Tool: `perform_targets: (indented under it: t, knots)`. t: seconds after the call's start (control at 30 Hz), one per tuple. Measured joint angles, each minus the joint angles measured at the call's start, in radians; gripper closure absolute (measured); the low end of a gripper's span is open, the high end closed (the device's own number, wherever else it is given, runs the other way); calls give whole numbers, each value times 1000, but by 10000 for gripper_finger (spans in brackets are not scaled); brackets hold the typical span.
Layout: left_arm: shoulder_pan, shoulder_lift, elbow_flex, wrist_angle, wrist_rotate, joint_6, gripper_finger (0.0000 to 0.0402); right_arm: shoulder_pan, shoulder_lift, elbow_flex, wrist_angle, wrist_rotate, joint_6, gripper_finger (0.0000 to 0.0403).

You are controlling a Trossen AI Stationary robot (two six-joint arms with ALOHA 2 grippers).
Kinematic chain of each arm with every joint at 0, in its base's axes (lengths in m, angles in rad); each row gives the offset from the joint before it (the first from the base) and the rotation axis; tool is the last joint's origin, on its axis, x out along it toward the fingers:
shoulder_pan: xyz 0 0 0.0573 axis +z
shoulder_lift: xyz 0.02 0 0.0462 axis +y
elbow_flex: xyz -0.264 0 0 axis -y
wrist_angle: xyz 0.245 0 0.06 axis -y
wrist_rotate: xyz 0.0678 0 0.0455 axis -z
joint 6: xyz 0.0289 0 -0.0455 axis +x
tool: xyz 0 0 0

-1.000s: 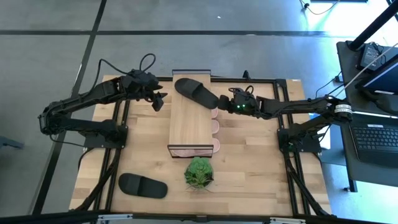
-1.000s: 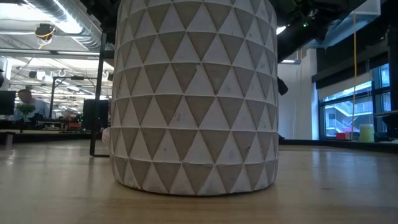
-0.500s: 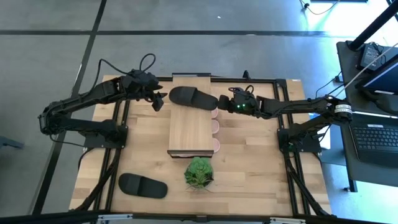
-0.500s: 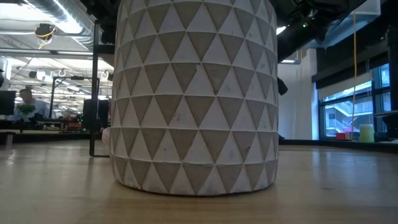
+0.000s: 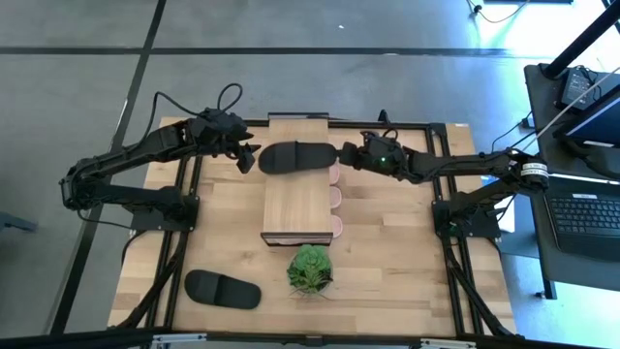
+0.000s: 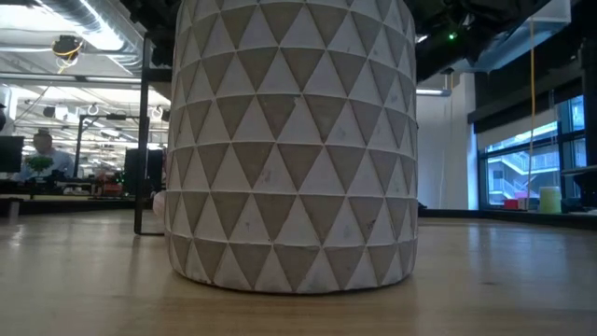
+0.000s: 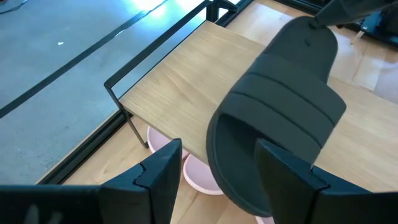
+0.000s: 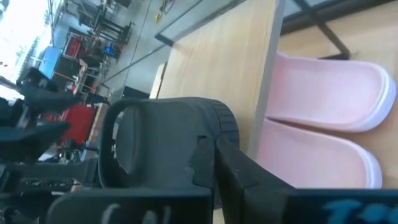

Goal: Pick and place slides into the shelf
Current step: Put the black slipper on the shelf

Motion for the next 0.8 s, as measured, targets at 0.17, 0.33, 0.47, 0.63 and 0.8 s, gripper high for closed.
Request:
perform_targets:
  t: [0.17,0.33,0.47,0.63,0.8]
  knots:
    - [0,0,0,0,0,0,207,-37,0,0,5,0,0,399]
    - [0,0,0,0,0,3,207,-74,0,0,27,-34,4,399]
    - [0,0,0,0,0,25,207,-93,0,0,109,-50,-2,400]
    - [0,0,0,-1,0,25,207,-125,0,1,133,-49,-19,401]
    - [0,0,0,0,0,25,207,-153,0,1,133,-49,-20,401]
